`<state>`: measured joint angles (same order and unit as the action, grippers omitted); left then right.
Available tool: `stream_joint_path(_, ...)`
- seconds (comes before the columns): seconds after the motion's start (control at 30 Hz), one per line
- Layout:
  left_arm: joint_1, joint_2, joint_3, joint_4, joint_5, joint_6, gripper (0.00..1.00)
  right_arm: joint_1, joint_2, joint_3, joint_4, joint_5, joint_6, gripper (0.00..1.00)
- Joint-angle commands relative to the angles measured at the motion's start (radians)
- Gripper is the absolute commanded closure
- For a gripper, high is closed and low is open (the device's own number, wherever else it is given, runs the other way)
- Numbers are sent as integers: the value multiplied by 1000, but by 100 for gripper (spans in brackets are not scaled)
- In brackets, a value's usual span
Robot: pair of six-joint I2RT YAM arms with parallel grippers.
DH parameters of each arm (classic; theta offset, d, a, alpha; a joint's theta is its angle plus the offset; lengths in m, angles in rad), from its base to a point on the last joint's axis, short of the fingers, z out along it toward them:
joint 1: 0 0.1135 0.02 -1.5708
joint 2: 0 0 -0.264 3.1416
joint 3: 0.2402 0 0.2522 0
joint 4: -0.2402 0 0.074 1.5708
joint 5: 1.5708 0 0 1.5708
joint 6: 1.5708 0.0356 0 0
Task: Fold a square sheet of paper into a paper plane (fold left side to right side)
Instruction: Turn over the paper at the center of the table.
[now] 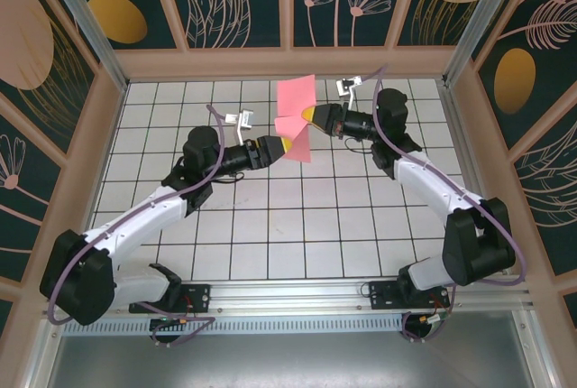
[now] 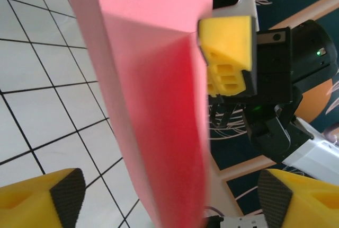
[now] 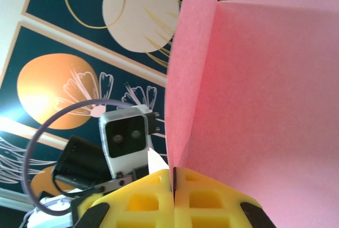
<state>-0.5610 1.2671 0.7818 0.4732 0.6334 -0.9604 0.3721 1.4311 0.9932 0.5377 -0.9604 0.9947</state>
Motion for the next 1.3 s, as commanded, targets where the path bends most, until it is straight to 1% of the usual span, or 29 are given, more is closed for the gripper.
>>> stream_joint_path(0.0, 3, 19, 23, 130, 76, -62, 21, 14, -20, 18, 116, -26, 69, 95)
stream_joint_path(0.13, 4, 21, 24, 147, 84, -75, 40, 19, -19, 12, 115, -26, 70, 95)
stream_joint_path(0.27, 4, 23, 21, 150, 87, -79, 60, 18, -21, -2, 117, -24, 72, 94)
stream_joint_path(0.43, 4, 23, 23, 142, 88, -76, 82, 16, -27, -15, 107, -21, 64, 92)
stream_joint_path(0.53, 5, 24, 23, 134, 87, -72, 90, 13, -33, -17, 86, -22, 46, 90)
stream_joint_path(0.6, 4, 23, 20, 128, 84, -65, 94, 11, -43, -15, 45, -15, 18, 85)
stream_joint_path(0.67, 4, 20, 23, 99, 73, -43, 95, 5, -62, -9, -26, 3, -35, 79)
stream_joint_path(0.73, 3, 13, 31, 28, 46, 7, 95, -7, -92, -2, -128, 41, -105, 70)
stream_joint_path(0.77, 3, 7, 46, -38, 23, 53, 95, -21, -111, 0, -194, 68, -145, 65)
stream_joint_path(0.8, -1, 4, 59, -107, -4, 97, 95, -33, -130, 1, -250, 94, -181, 62)
stream_joint_path(0.87, -17, -4, 109, -299, -104, 214, 95, -69, -173, 19, -434, 196, -281, 53)
stream_joint_path(0.9, -29, -3, 135, -386, -159, 268, 95, -86, -191, 24, -506, 246, -318, 51)
stream_joint_path(0.97, -76, 13, 211, -593, -327, 379, 94, -123, -218, 45, -690, 398, -402, 47)
stream_joint_path(1.0, -101, 27, 250, -679, -399, 413, 94, -134, -227, 52, -761, 471, -434, 46)
stream_joint_path(1.03, -131, 53, 293, -777, -507, 440, 94, -151, -236, 50, -821, 542, -464, 45)
stream_joint_path(1.1, -179, 114, 369, -943, -682, 465, 95, -180, -255, 29, -899, 663, -500, 45)
stream_joint_path(1.17, -232, 195, 452, -1119, -873, 453, 95, -213, -285, -15, -941, 763, -523, 43)
stream_joint_path(1.27, -293, 331, 572, -1350, -1078, 402, 96, -265, -332, -84, -962, 832, -544, 42)
